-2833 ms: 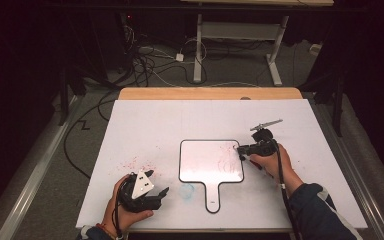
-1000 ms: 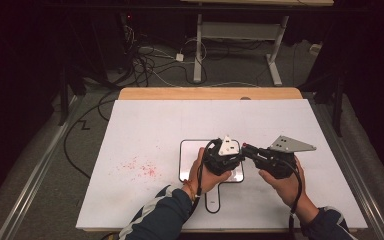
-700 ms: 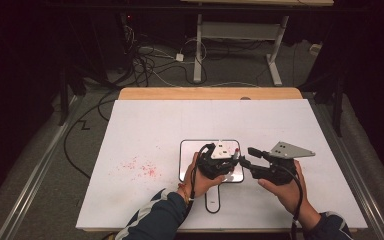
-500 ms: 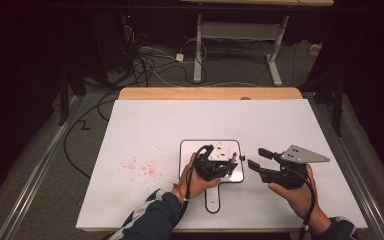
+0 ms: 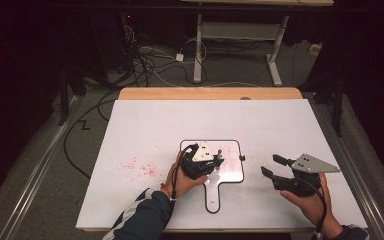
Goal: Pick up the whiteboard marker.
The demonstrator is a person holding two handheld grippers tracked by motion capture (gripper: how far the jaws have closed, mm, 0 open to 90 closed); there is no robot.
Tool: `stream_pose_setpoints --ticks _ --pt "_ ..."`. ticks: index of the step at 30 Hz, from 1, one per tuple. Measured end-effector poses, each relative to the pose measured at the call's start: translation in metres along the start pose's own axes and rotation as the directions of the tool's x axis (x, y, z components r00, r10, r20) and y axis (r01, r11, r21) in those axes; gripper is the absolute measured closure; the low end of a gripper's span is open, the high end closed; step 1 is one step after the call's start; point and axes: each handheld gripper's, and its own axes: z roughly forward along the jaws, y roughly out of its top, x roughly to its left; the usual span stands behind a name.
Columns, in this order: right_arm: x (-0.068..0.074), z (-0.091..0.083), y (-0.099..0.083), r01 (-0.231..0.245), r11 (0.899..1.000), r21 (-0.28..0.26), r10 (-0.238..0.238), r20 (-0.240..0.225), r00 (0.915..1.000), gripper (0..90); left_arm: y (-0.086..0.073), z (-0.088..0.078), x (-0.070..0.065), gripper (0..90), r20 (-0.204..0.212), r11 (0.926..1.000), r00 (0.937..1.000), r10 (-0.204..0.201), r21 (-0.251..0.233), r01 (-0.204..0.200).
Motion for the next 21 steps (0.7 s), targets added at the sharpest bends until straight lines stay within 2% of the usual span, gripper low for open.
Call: stream_pose_setpoints --ticks 1,3,9,10,13,14,16,17,18,19,21 --pt "0.000 0.000 0.000 0.000 1.000 0.000 0.000 0.000 1.0000 41.3 0.000 0.000 0.000 78.8 0.000 1.0000 1.0000 0.000 0.000 0.000" --pt "0.001 0.001 0.000 0.006 1.000 0.000 -0.006 -0.012 0.9999 41.1 0.001 0.005 -0.009 78.9 0.043 0.9997 0.9991 -0.007 -0.022 0.008" --pt "0.003 0.004 -0.001 0.017 1.000 0.004 -0.017 -0.033 0.9993 40.8 0.010 0.019 -0.042 78.9 0.105 0.9976 0.9925 0.063 -0.036 -0.059" --pt "0.003 0.004 -0.001 0.020 1.000 0.005 -0.020 -0.034 0.9992 40.7 0.011 0.020 -0.045 78.9 0.096 0.9966 0.9923 0.079 -0.031 -0.076" --pt "0.002 0.005 -0.002 0.019 1.000 0.010 -0.019 -0.033 0.9993 40.7 0.012 0.019 -0.044 78.8 0.095 0.9952 0.9907 0.097 -0.018 -0.096" --pt "0.002 0.005 -0.003 0.022 1.000 0.012 -0.022 -0.031 0.9993 40.7 0.012 0.015 -0.039 78.8 0.069 0.9952 0.9928 0.098 0.000 -0.098" --pt "0.002 0.005 -0.003 0.024 1.000 0.015 -0.024 -0.026 0.9994 40.6 0.009 0.010 -0.029 78.8 0.043 0.9965 0.9957 0.082 0.009 -0.083" --pt "0.002 0.005 -0.003 0.024 1.000 0.015 -0.024 -0.026 0.9994 40.6 0.009 0.010 -0.029 78.8 0.043 0.9965 0.9957 0.082 0.009 -0.083" --pt "0.002 0.005 -0.003 0.025 1.000 0.016 -0.025 -0.024 0.9994 40.6 0.008 0.008 -0.024 78.8 0.028 0.9973 0.9970 0.072 0.009 -0.073" --pt "0.001 0.004 -0.003 0.031 0.999 0.014 -0.030 -0.024 0.9992 40.6 0.005 0.004 -0.015 78.8 -0.008 0.9975 0.9975 0.070 0.014 -0.069" --pt "0.001 0.004 -0.003 0.036 0.999 0.013 -0.035 -0.020 0.9992 40.5 0.002 0.001 -0.005 78.8 -0.030 0.9990 0.9986 0.042 0.015 -0.042"
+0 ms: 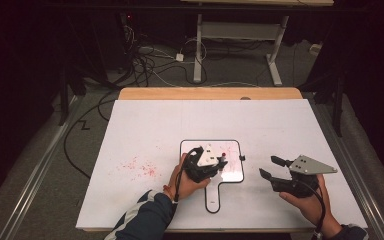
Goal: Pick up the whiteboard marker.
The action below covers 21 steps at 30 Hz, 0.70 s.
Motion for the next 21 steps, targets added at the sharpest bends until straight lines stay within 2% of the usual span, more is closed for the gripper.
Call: stream_pose_setpoints --ticks 2,4,6,9,10,11,14,15,16,17,18,21 --pt "0.000 0.000 0.000 0.001 1.000 0.004 -0.001 0.001 1.0000 40.4 -0.001 -0.001 0.003 78.8 -0.010 1.0000 0.9999 -0.007 0.000 0.007" --pt "0.000 0.001 0.000 0.004 1.000 0.004 -0.004 0.000 1.0000 40.4 -0.005 -0.002 0.008 78.9 -0.002 0.9984 0.9985 -0.054 -0.018 0.054" --pt "0.000 0.002 0.000 0.006 1.000 0.008 -0.005 -0.005 1.0000 40.4 -0.004 0.000 0.003 78.9 0.033 0.9978 0.9978 -0.058 -0.030 0.059" --pt "0.001 0.002 0.000 0.007 1.000 0.006 -0.007 -0.010 0.9999 40.3 0.001 0.004 -0.013 78.9 0.086 0.9995 0.9963 -0.011 -0.030 0.013" --pt "0.001 0.003 0.000 0.007 1.000 0.006 -0.006 -0.014 0.9999 40.3 0.001 0.004 -0.013 78.9 0.086 0.9995 0.9963 -0.011 -0.030 0.013" --pt "0.001 0.003 0.000 0.007 1.000 0.009 -0.007 -0.013 0.9999 40.2 0.004 0.006 -0.023 78.9 0.104 0.9995 0.9943 0.024 -0.025 -0.021" --pt "0.001 0.003 -0.001 0.004 1.000 0.012 -0.004 -0.013 0.9999 40.2 0.007 0.004 -0.025 78.8 0.088 0.9963 0.9925 0.085 0.007 -0.086" --pt "0.001 0.003 -0.001 0.005 1.000 0.013 -0.005 -0.010 0.9999 40.2 0.007 0.004 -0.025 78.9 0.088 0.9963 0.9925 0.085 0.007 -0.086" --pt "0.000 0.002 -0.001 0.004 1.000 0.015 -0.004 -0.008 1.0000 40.1 0.007 0.001 -0.018 78.8 0.053 0.9948 0.9941 0.094 0.035 -0.096" --pt "0.000 0.002 -0.001 0.002 1.000 0.013 -0.002 -0.008 1.0000 40.2 0.005 -0.001 -0.013 78.8 0.056 0.9970 0.9961 0.068 0.032 -0.070" --pt "0.000 0.002 -0.001 0.000 1.000 0.013 0.000 -0.007 1.0000 40.2 0.005 -0.001 -0.013 78.8 0.056 0.9970 0.9961 0.068 0.032 -0.070" --pt "-0.002 0.001 -0.002 0.001 1.000 0.013 -0.001 -0.002 1.0000 40.1 -0.001 -0.003 -0.002 78.8 0.067 1.0000 0.9977 0.003 0.006 -0.003"
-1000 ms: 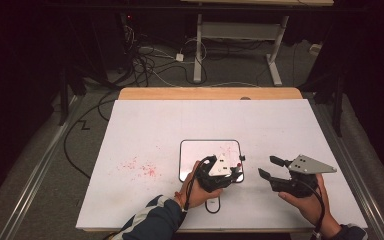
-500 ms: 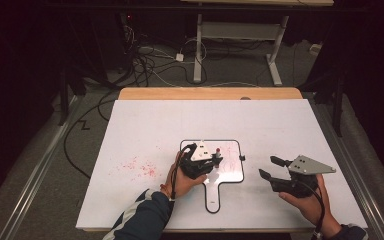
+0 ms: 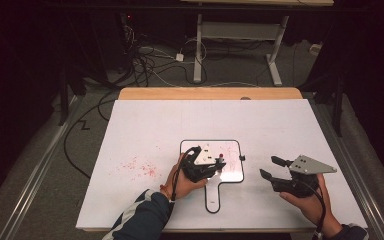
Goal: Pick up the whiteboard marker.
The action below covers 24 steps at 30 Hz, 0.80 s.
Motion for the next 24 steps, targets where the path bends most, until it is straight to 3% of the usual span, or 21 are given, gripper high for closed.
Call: stream_pose_setpoints --ticks 1,2,4,5,8,12,13,15,16,20,21,23,24 --pt "0.000 0.000 0.000 -0.001 1.000 -0.002 0.001 0.000 1.0000 40.1 0.000 0.000 0.000 78.8 0.000 1.0000 1.0000 0.000 0.000 0.000" --pt "0.000 0.000 0.000 -0.001 1.000 -0.003 0.001 0.000 1.0000 40.1 0.001 0.003 -0.005 78.8 0.049 0.9998 0.9987 -0.011 -0.014 0.011" --pt "0.000 0.000 0.000 0.002 1.000 -0.004 -0.002 -0.002 1.0000 40.0 0.001 0.006 -0.009 78.8 0.070 0.9997 0.9975 -0.007 -0.023 0.009" --pt "0.001 0.001 0.001 0.000 1.000 -0.004 0.000 0.000 1.0000 40.0 0.006 0.011 -0.020 78.8 0.076 0.9994 0.9967 0.030 -0.020 -0.028" --pt "0.001 0.002 0.000 0.000 1.000 -0.001 0.000 -0.004 1.0000 39.8 0.010 0.017 -0.029 78.8 0.079 0.9977 0.9948 0.064 -0.025 -0.063" --pt "0.002 0.003 -0.001 0.003 1.000 0.003 -0.003 -0.001 1.0000 39.7 0.012 0.019 -0.027 78.8 0.047 0.9966 0.9955 0.082 -0.017 -0.081" --pt "0.002 0.003 -0.001 0.001 1.000 0.002 -0.001 -0.001 1.0000 39.7 0.014 0.020 -0.022 78.8 0.005 0.9941 0.9941 0.108 0.002 -0.108" --pt "0.002 0.003 -0.001 0.007 1.000 0.005 -0.007 0.003 1.0000 39.6 0.014 0.019 -0.019 78.8 -0.009 0.9943 0.9943 0.106 0.008 -0.106" --pt "0.002 0.003 -0.001 0.010 1.000 0.008 -0.010 0.005 0.9999 39.6 0.014 0.019 -0.010 78.8 -0.046 0.9948 0.9939 0.101 0.016 -0.100" --pt "0.002 0.004 -0.002 0.008 1.000 0.009 -0.008 0.005 1.0000 39.6 0.012 0.017 0.004 78.8 -0.044 0.9983 0.9974 0.057 0.010 -0.057" --pt "0.002 0.004 -0.002 0.011 1.000 0.013 -0.012 0.005 0.9999 39.6 0.011 0.016 0.004 78.8 -0.031 0.9988 0.9984 0.048 0.012 -0.047" --pt "0.003 0.003 -0.002 0.014 1.000 0.012 -0.014 0.003 0.9999 39.5 0.011 0.014 -0.002 78.8 0.038 0.9983 0.9977 0.056 0.012 -0.057" --pt "0.003 0.003 -0.002 0.014 1.000 0.012 -0.014 0.003 0.9999 39.5 0.011 0.014 -0.002 78.8 0.038 0.9983 0.9977 0.056 0.012 -0.057"
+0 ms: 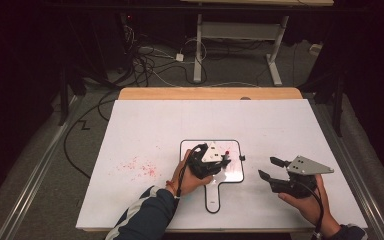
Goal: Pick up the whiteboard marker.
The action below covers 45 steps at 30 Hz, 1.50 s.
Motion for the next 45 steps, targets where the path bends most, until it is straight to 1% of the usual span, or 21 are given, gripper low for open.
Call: stream_pose_setpoints --ticks 1,5,6,8,11,13,16,19,20,21,25,26,27,28,29,34,38,39,43,44,45 --pt "0.000 -0.001 0.000 -0.003 1.000 0.000 0.003 0.001 1.0000 39.4 0.002 -0.001 -0.010 78.8 0.020 0.9990 0.9989 0.042 0.010 -0.042" --pt "-0.001 -0.002 0.000 -0.010 1.000 -0.004 0.010 0.007 0.9999 39.4 0.004 -0.001 -0.012 78.8 0.032 0.9976 0.9974 0.065 0.022 -0.066" --pt "-0.001 -0.002 0.000 -0.009 1.000 -0.005 0.009 0.007 0.9999 39.4 0.005 -0.001 -0.006 78.8 -0.005 0.9964 0.9971 0.076 0.038 -0.076" --pt "0.000 -0.002 0.000 -0.002 1.000 -0.003 0.002 0.007 1.0000 39.4 0.004 -0.001 -0.001 78.8 -0.018 0.9970 0.9977 0.066 0.042 -0.065" --pt "0.000 -0.002 0.000 0.001 1.000 -0.002 -0.001 0.009 1.0000 39.4 0.000 -0.004 0.024 78.8 -0.072 0.9986 0.9974 0.003 0.053 0.001" --pt "-0.001 -0.001 0.000 -0.004 1.000 -0.004 0.004 0.009 1.0000 39.4 -0.001 -0.006 0.031 78.8 -0.087 0.9985 0.9961 -0.017 0.051 0.022" --pt "-0.001 -0.001 0.000 -0.002 1.000 -0.003 0.002 0.009 1.0000 39.3 -0.002 -0.007 0.032 78.8 -0.077 0.9981 0.9968 -0.024 0.055 0.029" --pt "-0.001 -0.002 0.000 0.002 1.000 -0.006 -0.002 0.008 1.0000 39.2 0.000 -0.009 0.025 78.8 -0.007 0.9976 1.0000 -0.007 0.068 0.007" --pt "-0.002 -0.002 0.000 -0.002 1.000 -0.007 0.002 0.009 1.0000 39.1 0.001 -0.009 0.020 78.8 0.016 0.9976 0.9998 0.011 0.068 -0.012" --pt "-0.002 -0.002 0.000 -0.003 1.000 -0.007 0.003 0.009 1.0000 39.1 0.003 -0.009 0.010 78.8 0.040 0.9945 0.9969 0.068 0.078 -0.071" --pt "-0.001 -0.001 0.001 -0.002 1.000 -0.004 0.002 0.010 1.0000 38.9 0.004 -0.009 0.010 78.8 0.040 0.9927 0.9955 0.086 0.082 -0.089" --pt "-0.001 -0.001 0.001 0.001 1.000 -0.004 -0.001 0.009 1.0000 38.9 0.003 -0.006 0.017 78.8 0.000 0.9947 0.9975 0.070 0.075 -0.070" --pt "-0.001 -0.001 0.001 0.001 1.000 -0.004 -0.001 0.009 1.0000 38.9 0.003 -0.006 0.017 78.8 0.000 0.9947 0.9975 0.070 0.075 -0.070" --pt "0.000 0.000 0.001 0.005 1.000 -0.003 -0.005 0.008 1.0000 39.0 0.004 -0.002 0.026 78.8 -0.008 0.9977 0.9997 0.022 0.065 -0.021" --pt "0.000 0.000 0.001 0.005 1.000 0.000 -0.005 0.007 1.0000 39.0 0.006 0.001 0.029 78.8 -0.008 0.9981 0.9999 0.008 0.061 -0.007" --pt "-0.001 0.002 0.001 0.009 1.000 0.001 -0.009 0.004 0.9999 39.0 0.013 0.012 0.028 78.8 0.003 0.9984 1.0000 -0.004 0.056 0.004" --pt "-0.003 0.000 0.000 0.004 1.000 -0.005 -0.004 0.003 1.0000 39.0 0.020 0.022 0.008 78.8 0.070 0.9993 0.9973 0.022 0.030 -0.025" --pt "-0.003 -0.001 0.000 0.003 1.000 -0.003 -0.003 0.005 1.0000 39.0 0.023 0.026 -0.001 78.8 0.095 0.9982 0.9941 0.052 0.024 -0.055" --pt "-0.003 -0.003 0.000 0.002 1.000 -0.009 -0.002 0.007 1.0000 39.0 0.026 0.027 -0.004 78.8 0.096 0.9948 0.9911 0.092 0.035 -0.095" --pt "-0.003 -0.004 0.000 -0.001 1.000 -0.009 0.001 0.013 0.9999 39.0 0.026 0.026 -0.001 78.8 0.087 0.9947 0.9921 0.091 0.039 -0.095" --pt "-0.003 -0.004 0.000 -0.001 1.000 -0.011 0.001 0.014 0.9999 39.0 0.025 0.026 0.006 78.8 0.044 0.9942 0.9948 0.092 0.051 -0.094"
